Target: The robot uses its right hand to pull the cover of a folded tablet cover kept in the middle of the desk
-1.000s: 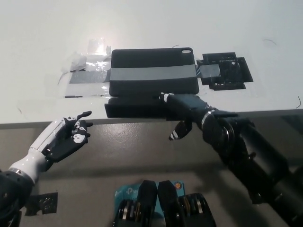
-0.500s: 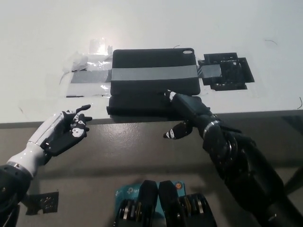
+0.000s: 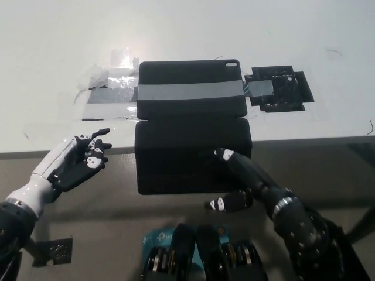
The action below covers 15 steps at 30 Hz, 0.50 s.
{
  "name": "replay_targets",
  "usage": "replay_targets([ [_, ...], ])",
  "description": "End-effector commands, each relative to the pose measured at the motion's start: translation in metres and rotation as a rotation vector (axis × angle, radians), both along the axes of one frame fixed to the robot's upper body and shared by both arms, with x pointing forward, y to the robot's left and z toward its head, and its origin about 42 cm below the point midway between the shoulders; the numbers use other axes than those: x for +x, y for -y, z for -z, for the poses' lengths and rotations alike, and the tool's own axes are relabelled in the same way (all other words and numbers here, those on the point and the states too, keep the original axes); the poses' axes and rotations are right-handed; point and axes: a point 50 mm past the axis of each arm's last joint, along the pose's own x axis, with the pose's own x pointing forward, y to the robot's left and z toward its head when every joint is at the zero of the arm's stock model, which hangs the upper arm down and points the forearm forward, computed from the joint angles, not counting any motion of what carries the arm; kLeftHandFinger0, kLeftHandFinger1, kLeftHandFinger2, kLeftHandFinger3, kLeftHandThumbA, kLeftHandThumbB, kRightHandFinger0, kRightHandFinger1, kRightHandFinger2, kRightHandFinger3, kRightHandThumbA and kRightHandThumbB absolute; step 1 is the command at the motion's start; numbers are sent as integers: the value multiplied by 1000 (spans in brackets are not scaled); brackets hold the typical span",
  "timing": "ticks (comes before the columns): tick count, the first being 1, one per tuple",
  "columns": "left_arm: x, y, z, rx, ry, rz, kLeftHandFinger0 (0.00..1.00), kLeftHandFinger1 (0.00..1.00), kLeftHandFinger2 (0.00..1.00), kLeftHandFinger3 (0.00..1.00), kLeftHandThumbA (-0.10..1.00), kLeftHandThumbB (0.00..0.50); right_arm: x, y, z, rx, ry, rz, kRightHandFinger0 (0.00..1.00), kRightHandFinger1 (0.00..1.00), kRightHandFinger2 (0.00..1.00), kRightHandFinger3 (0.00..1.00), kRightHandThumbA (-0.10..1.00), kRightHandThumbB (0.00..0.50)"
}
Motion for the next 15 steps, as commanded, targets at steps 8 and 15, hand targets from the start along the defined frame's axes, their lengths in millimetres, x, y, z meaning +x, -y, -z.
replay_targets([
  [8, 5, -11, -15, 26, 23, -11, 738, 820, 932, 1000, 1000, 96, -18, 19, -3, 97, -9, -5, 783, 713, 681, 999, 1000, 212],
  [15, 4, -10, -6, 26, 1, -6, 729, 810, 917, 1000, 1000, 126, -31, 70, -47, 211, 62, 23, 1000, 883, 844, 1000, 1000, 21],
])
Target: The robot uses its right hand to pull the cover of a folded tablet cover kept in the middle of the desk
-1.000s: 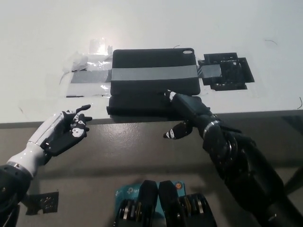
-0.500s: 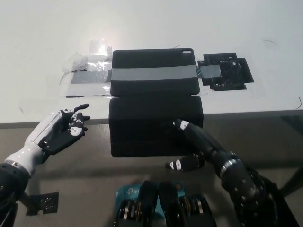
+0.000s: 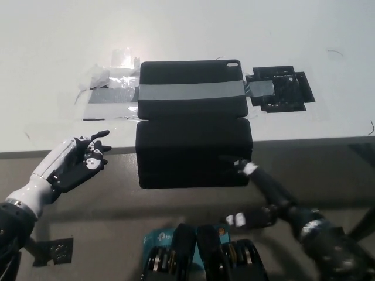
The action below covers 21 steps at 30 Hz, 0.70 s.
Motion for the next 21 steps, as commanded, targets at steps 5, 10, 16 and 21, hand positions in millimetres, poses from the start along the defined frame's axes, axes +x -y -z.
replay_targets([
  [5, 1, -7, -8, 20, 8, -1, 737, 818, 925, 1000, 1000, 136, 1, 86, -70, 240, 195, 108, 1000, 934, 950, 1000, 1000, 143],
  [10, -2, -7, -3, 13, 3, -7, 729, 811, 920, 1000, 1000, 145, 10, 132, -62, 303, 249, 280, 933, 944, 1000, 1000, 1000, 156],
  [16, -8, -7, 2, 5, -4, -11, 719, 809, 924, 1000, 1000, 130, 13, 145, -15, 495, 141, 445, 772, 879, 955, 1000, 1000, 78],
  [21, -16, -9, 9, -9, -17, -22, 718, 805, 924, 1000, 1000, 111, 15, 144, -4, 469, 110, 448, 701, 821, 907, 1000, 1000, 80],
])
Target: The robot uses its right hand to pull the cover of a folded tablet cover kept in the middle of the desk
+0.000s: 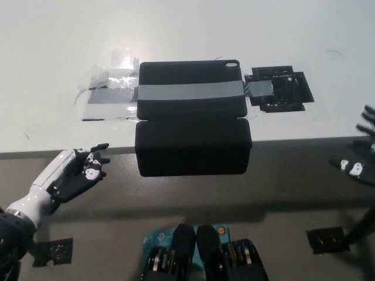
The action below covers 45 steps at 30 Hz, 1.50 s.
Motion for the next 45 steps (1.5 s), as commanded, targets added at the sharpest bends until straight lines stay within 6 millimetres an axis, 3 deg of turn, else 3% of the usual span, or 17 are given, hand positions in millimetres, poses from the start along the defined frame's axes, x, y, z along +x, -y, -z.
replay_targets([
  [1, -4, -4, -8, -5, 30, -3, 716, 806, 929, 1000, 1000, 115, 2, -1, -7, 3, 102, 3, 681, 801, 900, 1000, 1000, 117],
  [3, -9, -7, -5, -4, 25, -11, 712, 804, 930, 1000, 1000, 120, 1, -6, -5, -1, 99, -23, 614, 755, 856, 1000, 1000, 128],
  [5, -12, -8, -1, -11, 18, -15, 703, 795, 921, 1000, 1000, 120, 2, -11, -3, -46, 98, -59, 605, 761, 873, 1000, 1000, 166],
  [11, -18, -9, 1, -1, 22, -24, 699, 778, 903, 1000, 1000, 130, 2, -10, 1, -24, 91, -62, 586, 759, 869, 1000, 1000, 155],
  [16, -17, -10, -1, 8, 27, -19, 681, 767, 891, 1000, 1000, 149, 0, -8, 1, -54, 89, -53, 580, 735, 840, 1000, 1000, 179],
  [20, -16, -9, -3, 4, 29, -11, 696, 777, 899, 1000, 1000, 135, 0, -8, 0, -43, 86, -53, 584, 735, 845, 1000, 1000, 199],
  [22, -16, -9, -3, 2, 25, -15, 703, 783, 906, 1000, 1000, 143, 0, -8, 0, -56, 87, -54, 580, 735, 846, 1000, 1000, 187],
  [29, -19, -7, -4, -6, 18, -10, 713, 793, 920, 1000, 1000, 100, -3, -6, 2, -79, 79, -51, 601, 727, 818, 1000, 1000, 180],
  [35, -20, -7, -4, 3, 23, -8, 718, 792, 921, 1000, 1000, 107, -6, -5, 2, -107, 79, -51, 622, 747, 859, 1000, 1000, 182],
  [37, -19, -6, -5, 4, 24, -4, 703, 783, 914, 1000, 1000, 104, -5, -4, 3, -115, 77, -54, 599, 730, 844, 1000, 1000, 193],
  [40, -20, -6, -6, 6, 27, -1, 713, 788, 919, 1000, 1000, 115, -5, -5, 1, -124, 82, -59, 571, 703, 817, 1000, 1000, 169],
  [45, -21, -5, -6, 1, 25, -6, 718, 795, 929, 1000, 1000, 107, -6, -6, 0, -125, 69, -66, 608, 727, 829, 1000, 1000, 175],
])
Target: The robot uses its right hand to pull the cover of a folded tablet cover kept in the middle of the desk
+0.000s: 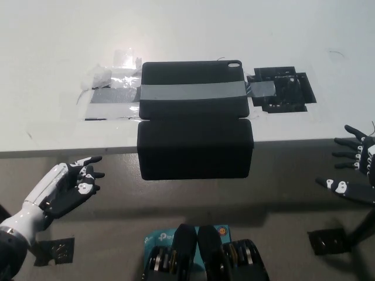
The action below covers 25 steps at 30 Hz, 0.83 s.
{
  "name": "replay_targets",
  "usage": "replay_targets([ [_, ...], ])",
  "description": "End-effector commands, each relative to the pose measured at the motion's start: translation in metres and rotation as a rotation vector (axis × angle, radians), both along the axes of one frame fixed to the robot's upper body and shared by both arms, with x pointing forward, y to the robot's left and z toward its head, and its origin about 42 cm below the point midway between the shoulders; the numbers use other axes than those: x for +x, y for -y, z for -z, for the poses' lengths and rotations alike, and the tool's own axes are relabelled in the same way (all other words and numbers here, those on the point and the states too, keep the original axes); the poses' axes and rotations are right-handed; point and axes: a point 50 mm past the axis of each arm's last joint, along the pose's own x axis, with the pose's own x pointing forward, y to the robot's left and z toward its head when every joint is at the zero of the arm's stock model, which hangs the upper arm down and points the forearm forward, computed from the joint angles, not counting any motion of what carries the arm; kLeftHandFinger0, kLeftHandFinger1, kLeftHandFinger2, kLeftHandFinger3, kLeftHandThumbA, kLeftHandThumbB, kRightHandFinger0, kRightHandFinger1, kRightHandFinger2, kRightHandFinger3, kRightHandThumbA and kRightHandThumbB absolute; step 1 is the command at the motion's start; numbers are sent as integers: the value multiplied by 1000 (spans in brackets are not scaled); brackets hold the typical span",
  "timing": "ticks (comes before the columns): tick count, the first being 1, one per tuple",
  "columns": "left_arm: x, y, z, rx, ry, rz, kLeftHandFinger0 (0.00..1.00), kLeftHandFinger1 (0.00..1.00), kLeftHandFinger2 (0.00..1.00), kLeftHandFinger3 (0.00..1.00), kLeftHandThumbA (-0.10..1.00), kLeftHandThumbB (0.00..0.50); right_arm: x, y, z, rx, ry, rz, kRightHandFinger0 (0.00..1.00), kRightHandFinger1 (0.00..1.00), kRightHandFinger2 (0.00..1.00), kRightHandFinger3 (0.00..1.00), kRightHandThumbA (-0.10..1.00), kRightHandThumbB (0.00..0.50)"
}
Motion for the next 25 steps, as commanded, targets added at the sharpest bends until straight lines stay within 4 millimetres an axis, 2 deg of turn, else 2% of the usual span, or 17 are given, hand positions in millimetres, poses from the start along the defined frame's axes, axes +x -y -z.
replay_targets([
  [1, -1, 1, -11, 11, 24, 11, 725, 799, 934, 1000, 1000, 100, -1, 2, -18, -29, 87, -15, 617, 738, 842, 1000, 1000, 167],
  [7, -1, 1, -12, 9, 28, 15, 720, 798, 933, 1000, 1000, 85, 0, 1, -18, -48, 73, -32, 625, 717, 823, 1000, 1000, 169],
  [10, -1, 0, -11, 6, 21, 6, 729, 798, 927, 1000, 1000, 92, 0, 1, -18, -49, 72, -34, 621, 719, 840, 1000, 1000, 190],
  [14, -1, 1, -10, 2, 23, 8, 714, 789, 917, 1000, 1000, 93, 1, 1, -18, -48, 63, -42, 625, 737, 870, 1000, 1000, 174],
  [25, -2, 0, -8, 5, 21, 6, 691, 782, 924, 1000, 1000, 92, 2, 0, -17, -55, 51, -58, 651, 759, 882, 1000, 1000, 177],
])
